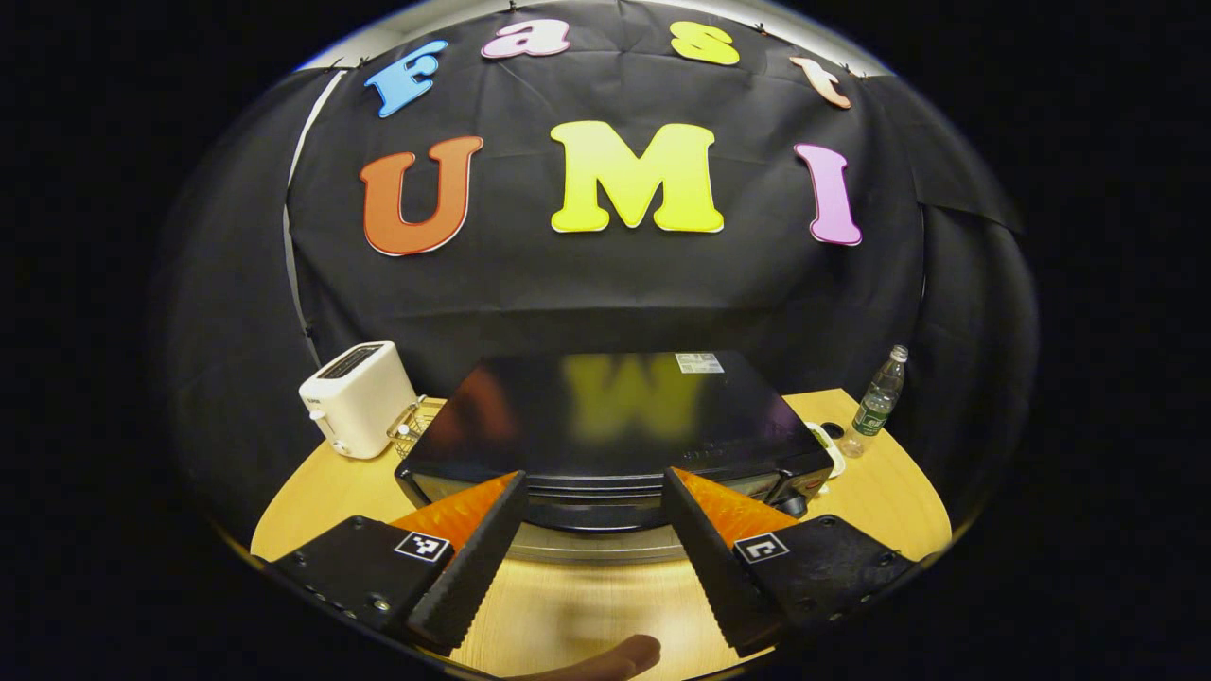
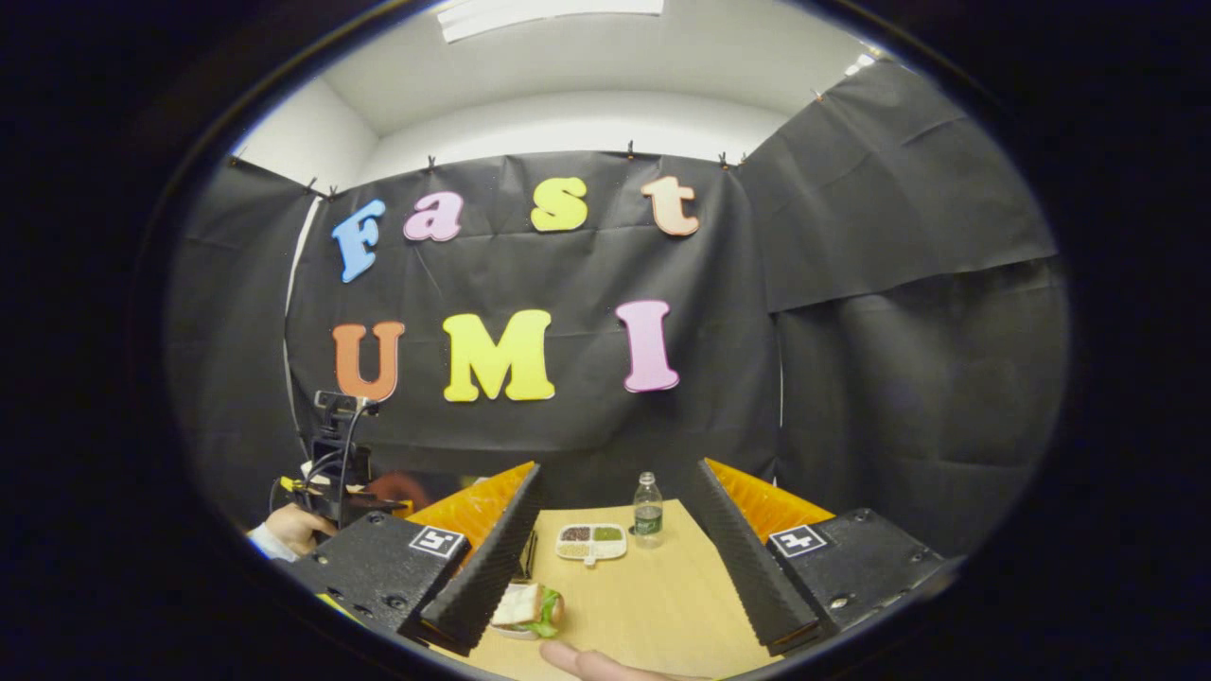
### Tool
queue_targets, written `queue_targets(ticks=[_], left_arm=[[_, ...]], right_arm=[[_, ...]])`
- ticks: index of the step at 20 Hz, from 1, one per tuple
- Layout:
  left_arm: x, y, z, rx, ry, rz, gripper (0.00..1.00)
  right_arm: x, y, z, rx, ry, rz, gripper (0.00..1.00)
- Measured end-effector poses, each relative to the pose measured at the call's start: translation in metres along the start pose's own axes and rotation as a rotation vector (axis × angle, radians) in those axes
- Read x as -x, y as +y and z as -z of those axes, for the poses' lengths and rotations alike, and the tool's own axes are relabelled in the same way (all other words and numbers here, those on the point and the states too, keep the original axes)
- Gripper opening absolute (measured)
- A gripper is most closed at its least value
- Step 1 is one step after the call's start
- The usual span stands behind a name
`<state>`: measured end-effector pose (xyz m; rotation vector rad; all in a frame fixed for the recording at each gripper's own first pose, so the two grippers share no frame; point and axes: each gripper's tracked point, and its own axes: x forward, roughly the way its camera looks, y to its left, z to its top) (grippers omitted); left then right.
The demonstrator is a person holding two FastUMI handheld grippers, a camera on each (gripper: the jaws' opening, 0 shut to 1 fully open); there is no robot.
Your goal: Open the electric oven with the left hand, put the food in, and close the electric oven.
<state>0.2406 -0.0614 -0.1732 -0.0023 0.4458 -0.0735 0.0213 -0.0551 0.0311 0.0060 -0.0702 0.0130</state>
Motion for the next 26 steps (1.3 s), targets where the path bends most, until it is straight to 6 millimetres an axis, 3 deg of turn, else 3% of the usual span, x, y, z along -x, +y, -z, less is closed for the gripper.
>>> queue_targets(ticks=[1,2,3,5,6,7,10,11,12,14,15,16,18,19,24,25,26], left_arm=[[-0.004,0.001,0.002,0.002,0.006,-0.003,0.93],[-0.008,0.001,0.007,0.010,0.024,-0.001,0.83],[-0.011,-0.001,0.012,0.025,0.047,0.012,0.94],[-0.017,0.004,0.015,0.032,0.051,-0.020,0.96],[-0.020,0.003,0.016,0.031,0.050,-0.021,0.87],[-0.021,0.003,0.014,0.034,0.040,-0.019,0.96],[-0.023,0.003,0.014,0.028,0.044,-0.018,0.96],[-0.024,0.002,0.015,0.024,0.046,-0.018,0.96],[-0.025,0.001,0.015,0.017,0.051,-0.018,0.97],[-0.025,0.002,0.017,0.023,0.064,-0.018,0.97],[-0.023,0.001,0.017,0.025,0.066,-0.014,0.97],[-0.022,0.001,0.017,0.022,0.061,-0.013,0.97],[-0.019,0.001,0.019,0.016,0.053,-0.011,0.97],[-0.016,0.002,0.020,0.021,0.051,-0.010,0.97],[0.003,-0.001,0.032,0.019,0.033,0.016,0.97],[0.008,-0.003,0.037,0.008,0.026,0.031,0.97],[0.014,-0.004,0.048,-0.026,0.050,0.038,0.96]], right_arm=[[-0.001,0.000,0.002,-0.006,0.001,-0.007,1.00],[-0.002,0.000,0.000,-0.012,-0.004,-0.011,1.00],[-0.004,-0.001,0.000,-0.017,-0.011,-0.012,1.00],[-0.005,-0.001,0.005,-0.027,-0.012,-0.016,1.00],[-0.004,0.001,0.006,-0.030,-0.011,-0.025,1.00],[-0.006,0.001,0.009,-0.028,-0.008,-0.028,1.00],[-0.006,-0.007,0.011,-0.019,-0.012,-0.016,1.00],[-0.008,-0.009,0.010,-0.020,-0.013,-0.008,0.94],[-0.009,-0.010,0.011,-0.022,-0.009,-0.008,1.00],[-0.007,-0.010,0.018,-0.027,0.004,-0.014,1.00],[-0.008,-0.009,0.020,-0.028,0.011,-0.015,1.00],[-0.009,-0.009,0.022,-0.028,0.018,-0.016,0.94],[-0.008,-0.011,0.027,-0.024,0.027,-0.011,0.94],[-0.008,-0.013,0.028,-0.023,0.031,-0.006,1.00],[-0.004,-0.013,0.028,-0.025,0.034,-0.002,0.94],[0.001,-0.013,0.029,-0.026,0.032,-0.007,1.00],[0.003,-0.012,0.029,-0.024,0.032,-0.010,1.00]])
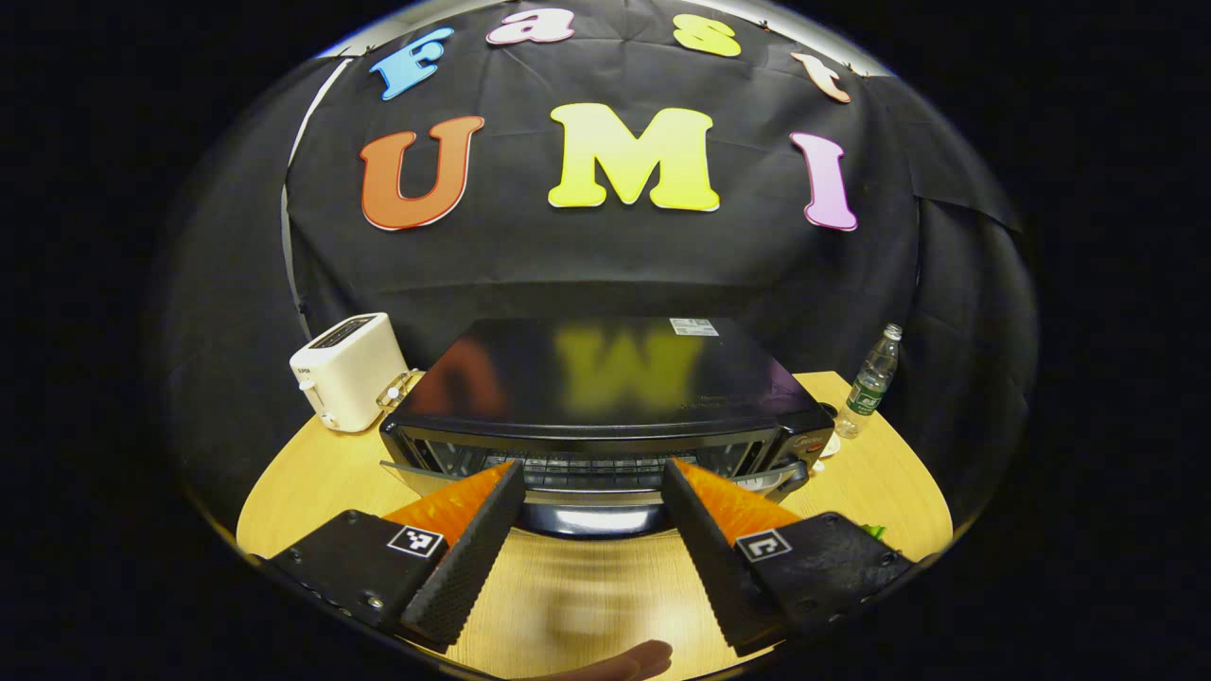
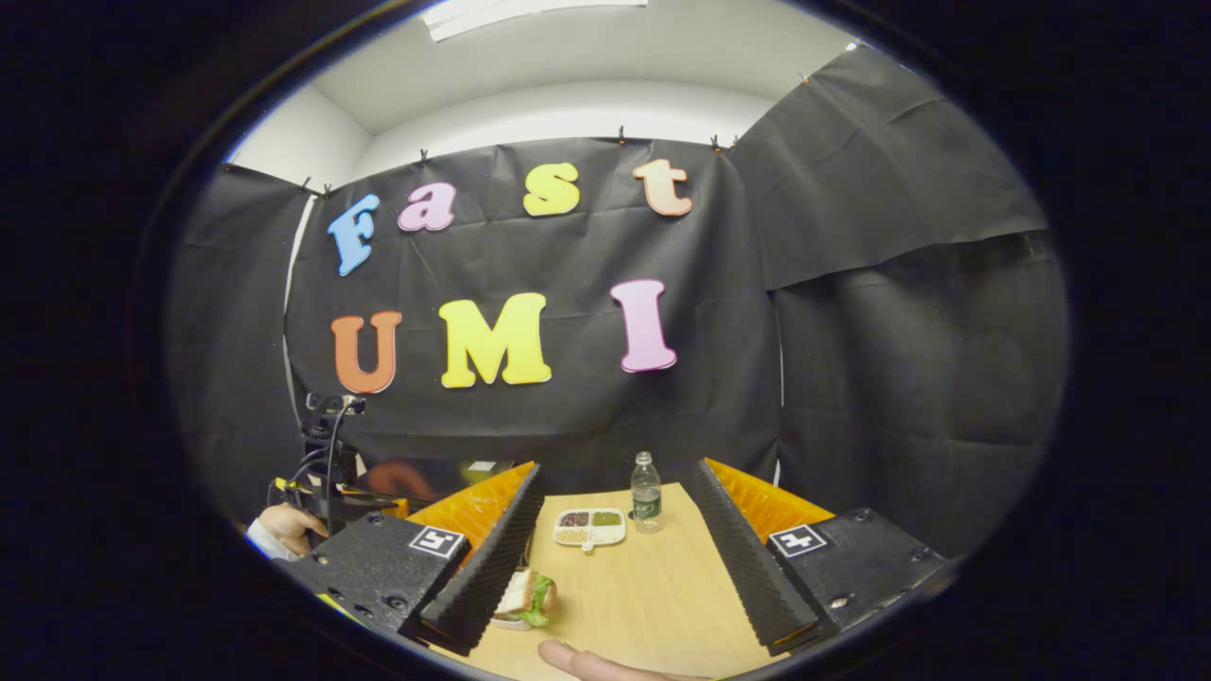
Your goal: Open the electric oven with the left hand, put the food in, and close the electric oven.
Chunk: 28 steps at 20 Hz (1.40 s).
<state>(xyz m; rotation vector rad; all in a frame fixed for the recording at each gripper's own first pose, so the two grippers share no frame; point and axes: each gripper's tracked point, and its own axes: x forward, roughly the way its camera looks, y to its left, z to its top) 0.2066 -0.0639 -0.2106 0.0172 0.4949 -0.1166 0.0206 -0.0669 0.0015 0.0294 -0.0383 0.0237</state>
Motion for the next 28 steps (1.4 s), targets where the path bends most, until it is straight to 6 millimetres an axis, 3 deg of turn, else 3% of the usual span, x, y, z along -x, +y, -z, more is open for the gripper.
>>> queue_targets(ticks=[1,4,5,6,7,8,14,15,16,17,27,28], left_arm=[[0.006,0.002,-0.002,-0.013,-0.019,0.003,0.97],[0.017,0.000,0.017,0.006,0.014,0.003,0.97],[0.021,-0.001,0.019,0.004,0.010,0.003,0.96],[0.024,-0.001,0.024,0.011,0.020,0.003,0.97],[0.028,-0.002,0.030,0.015,0.022,0.002,0.96],[0.030,-0.002,0.036,0.019,0.028,0.002,0.97],[0.047,-0.005,0.068,0.026,0.021,0.001,0.96],[0.048,-0.006,0.075,0.026,0.022,0.000,0.96],[0.049,-0.006,0.081,0.027,0.019,0.000,0.96],[0.051,-0.006,0.088,0.029,0.020,0.000,0.97],[0.053,-0.007,0.147,0.010,0.049,0.003,0.95],[0.051,-0.006,0.151,0.021,0.058,0.003,0.94]], right_arm=[[0.000,0.002,0.000,0.004,-0.001,0.001,0.94],[0.005,0.002,-0.003,0.008,-0.008,0.003,0.94],[0.005,0.002,-0.002,0.008,-0.009,0.003,1.00],[0.008,0.003,-0.003,0.008,-0.011,0.002,1.00],[0.009,0.005,-0.003,0.008,-0.012,0.000,0.94],[0.011,0.006,-0.002,0.008,-0.012,-0.002,1.00],[0.015,0.010,-0.001,0.018,-0.012,-0.006,1.00],[0.017,0.009,0.000,0.018,-0.013,-0.006,1.00],[0.019,0.008,0.001,0.017,-0.013,-0.006,0.94],[0.021,0.007,0.002,0.017,-0.014,-0.005,1.00],[0.021,0.011,0.007,0.034,0.004,-0.012,1.00],[0.020,0.012,0.005,0.041,0.003,-0.012,0.94]])
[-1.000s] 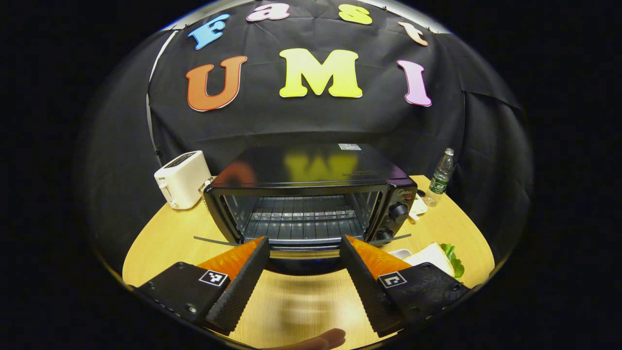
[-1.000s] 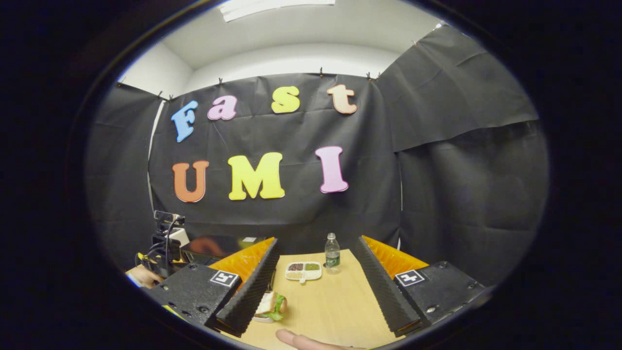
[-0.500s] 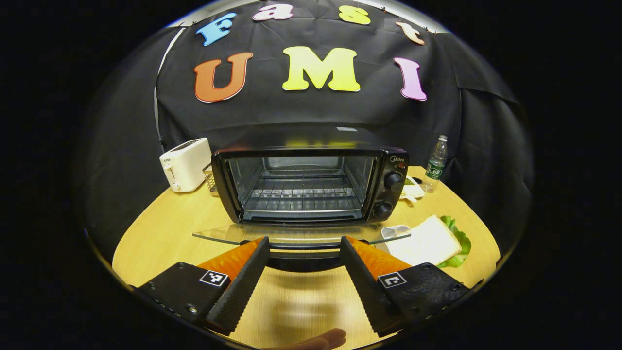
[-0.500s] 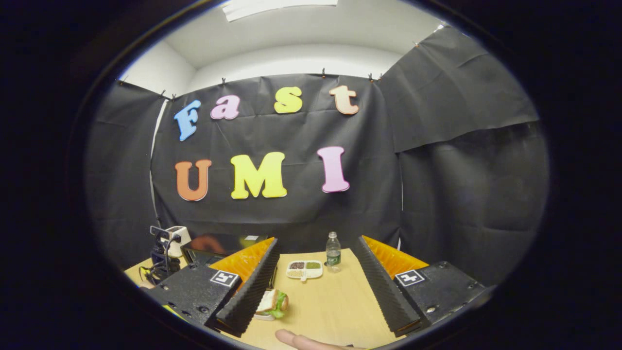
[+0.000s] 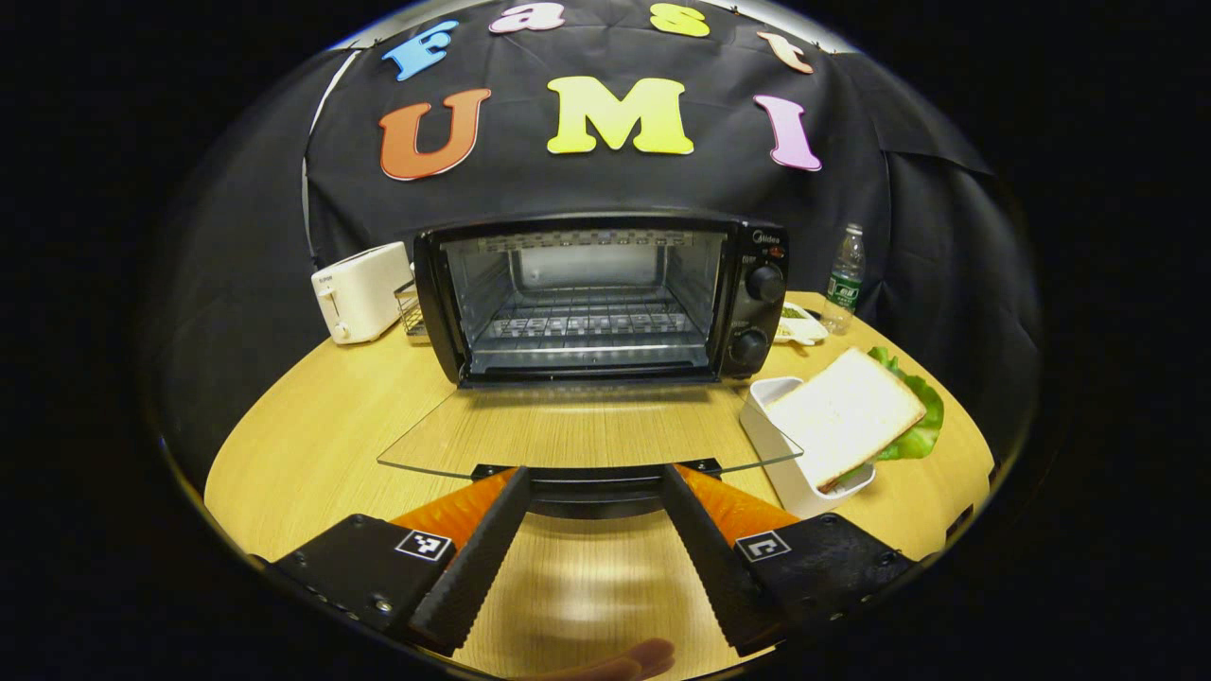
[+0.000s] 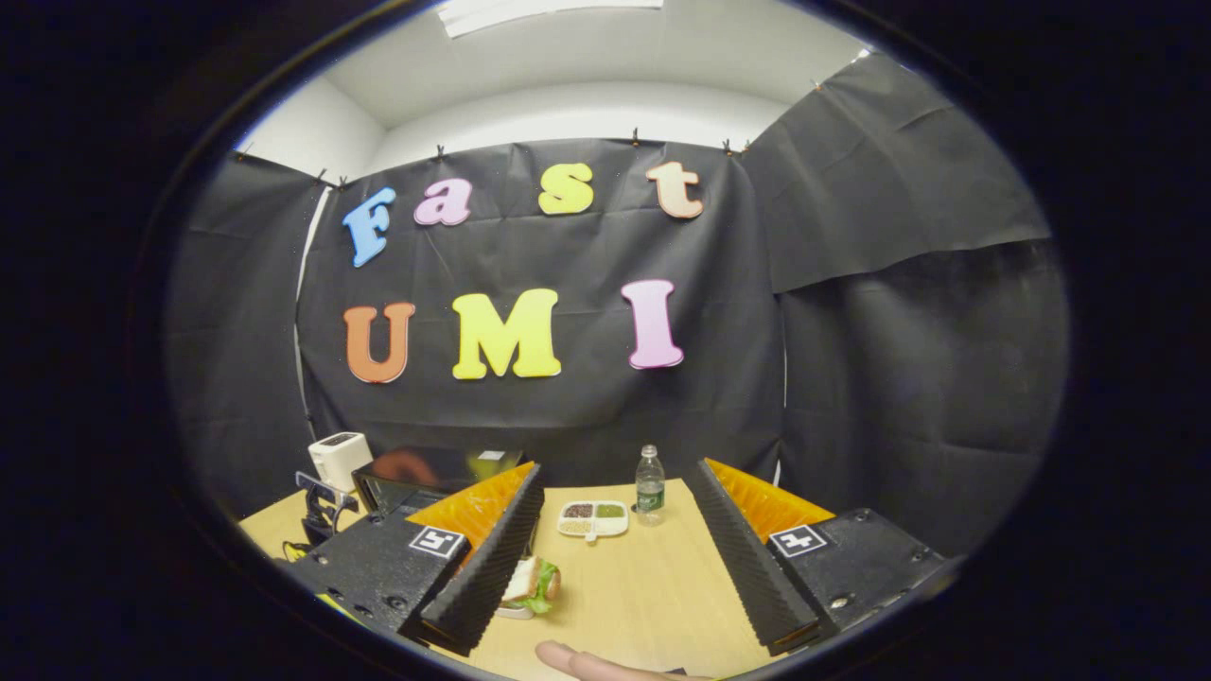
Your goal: Open the electric oven with the left hand, put the food in, and close the electric oven.
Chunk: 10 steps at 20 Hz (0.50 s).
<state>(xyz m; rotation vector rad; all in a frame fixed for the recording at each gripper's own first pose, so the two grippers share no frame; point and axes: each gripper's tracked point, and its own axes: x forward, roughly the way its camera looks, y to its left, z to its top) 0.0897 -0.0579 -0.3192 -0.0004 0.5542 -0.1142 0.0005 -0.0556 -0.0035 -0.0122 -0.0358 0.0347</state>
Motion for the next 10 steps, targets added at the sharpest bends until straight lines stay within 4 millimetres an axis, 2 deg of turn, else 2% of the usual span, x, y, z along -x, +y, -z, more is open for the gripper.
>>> queue_targets(ticks=[1,2,3,4,5,8,10], left_arm=[[0.000,0.000,0.005,0.016,0.007,0.001,0.93],[-0.002,-0.001,0.009,0.028,0.011,0.001,0.93],[-0.004,0.000,0.014,0.037,0.017,0.000,0.93],[-0.008,-0.002,0.021,0.042,0.042,-0.001,0.93],[-0.010,-0.003,0.029,0.046,0.067,-0.002,0.93],[-0.009,-0.002,0.024,0.027,0.029,0.000,0.93],[-0.003,0.006,0.025,0.017,0.029,-0.025,0.93]], right_arm=[[-0.001,0.001,-0.001,0.008,-0.001,-0.001,1.00],[0.000,0.002,-0.003,0.014,-0.002,-0.006,1.00],[-0.001,0.005,-0.005,0.019,-0.003,-0.010,0.94],[-0.003,0.006,-0.008,0.020,-0.003,-0.016,0.94],[-0.002,0.006,-0.009,0.019,-0.004,-0.019,1.00],[-0.005,0.011,-0.009,0.009,0.007,-0.034,1.00],[-0.009,0.011,-0.007,0.013,0.020,-0.036,1.00]])
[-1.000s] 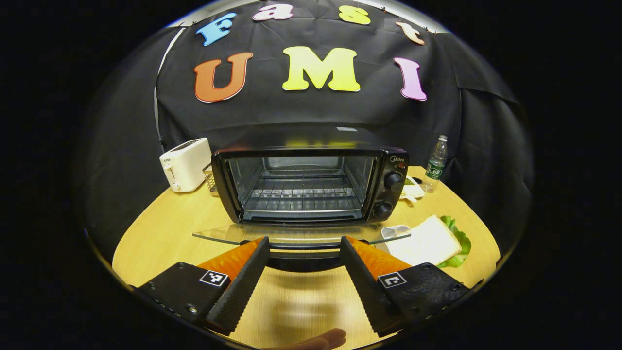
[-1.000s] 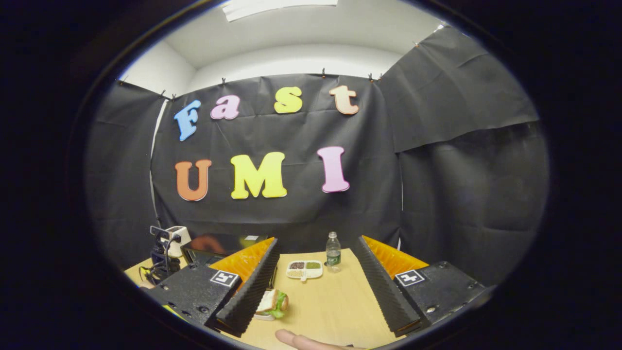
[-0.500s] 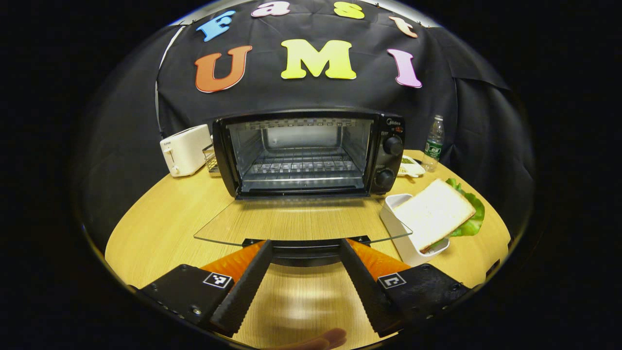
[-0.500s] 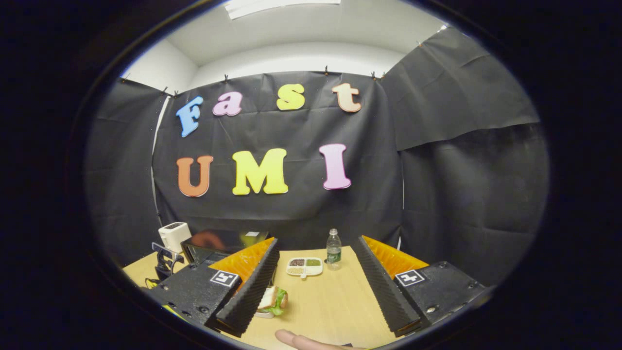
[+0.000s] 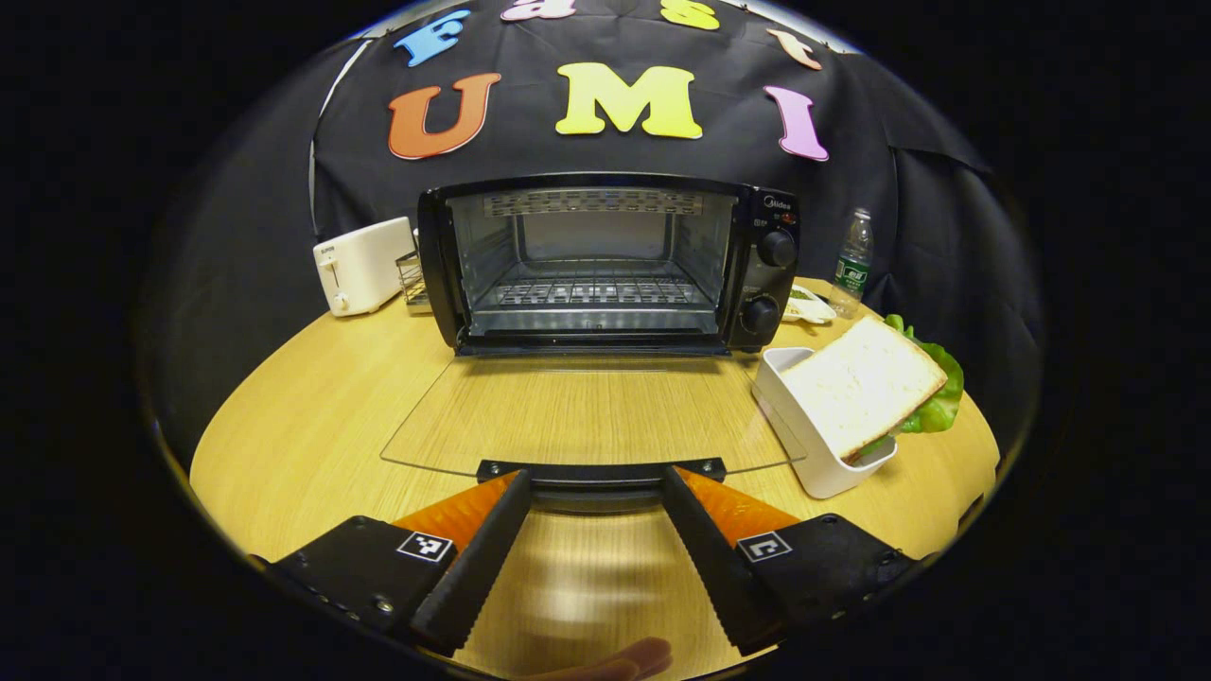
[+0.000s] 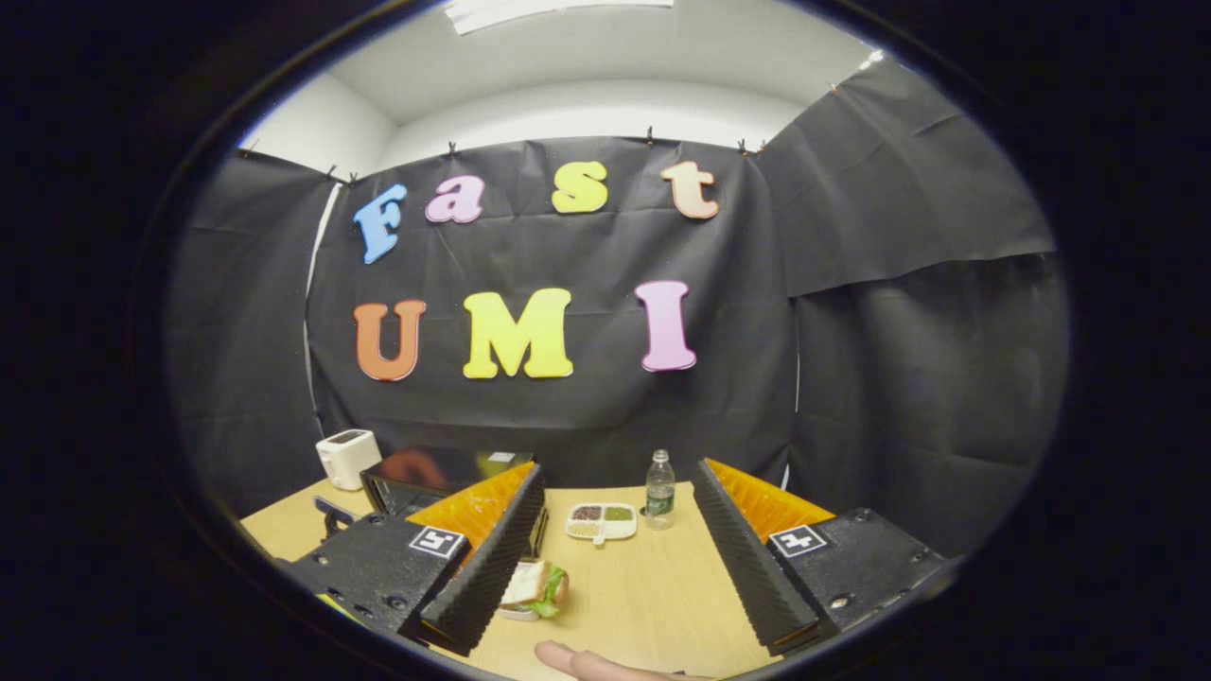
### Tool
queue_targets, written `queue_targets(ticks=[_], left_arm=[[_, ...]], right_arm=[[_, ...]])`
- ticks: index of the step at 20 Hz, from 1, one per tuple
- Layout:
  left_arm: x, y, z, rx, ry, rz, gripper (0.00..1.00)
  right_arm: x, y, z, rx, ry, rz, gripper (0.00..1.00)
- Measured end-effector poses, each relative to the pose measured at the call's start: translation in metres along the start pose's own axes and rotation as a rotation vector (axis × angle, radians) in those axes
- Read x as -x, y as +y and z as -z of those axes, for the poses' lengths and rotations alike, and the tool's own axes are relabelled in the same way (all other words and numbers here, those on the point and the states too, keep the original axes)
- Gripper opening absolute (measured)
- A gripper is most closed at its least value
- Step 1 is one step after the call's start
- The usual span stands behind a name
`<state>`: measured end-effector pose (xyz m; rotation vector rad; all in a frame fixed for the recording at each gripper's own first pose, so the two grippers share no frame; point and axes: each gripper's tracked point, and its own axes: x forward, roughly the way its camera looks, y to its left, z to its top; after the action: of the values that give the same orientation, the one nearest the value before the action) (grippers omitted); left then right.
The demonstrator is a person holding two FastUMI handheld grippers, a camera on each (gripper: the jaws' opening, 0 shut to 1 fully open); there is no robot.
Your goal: Open the electric oven with the left hand, put the food in, and close the electric oven.
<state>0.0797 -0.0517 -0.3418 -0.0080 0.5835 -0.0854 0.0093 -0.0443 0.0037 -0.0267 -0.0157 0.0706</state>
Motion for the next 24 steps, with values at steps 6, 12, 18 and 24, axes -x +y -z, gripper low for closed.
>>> queue_targets(ticks=[6,12,18,24], left_arm=[[0.063,0.003,-0.056,0.006,-0.137,0.032,0.93],[0.123,0.014,-0.129,0.019,-0.326,0.034,0.93],[0.179,0.024,-0.189,-0.006,-0.476,0.004,0.93],[0.206,0.035,-0.210,-0.032,-0.568,-0.025,0.93]], right_arm=[[-0.019,-0.005,0.006,0.022,0.040,0.019,0.94],[-0.046,-0.008,0.031,0.080,0.122,0.022,0.94],[-0.089,-0.008,0.083,0.069,0.263,0.004,1.00],[-0.132,0.017,0.159,-0.001,0.483,-0.109,1.00]])
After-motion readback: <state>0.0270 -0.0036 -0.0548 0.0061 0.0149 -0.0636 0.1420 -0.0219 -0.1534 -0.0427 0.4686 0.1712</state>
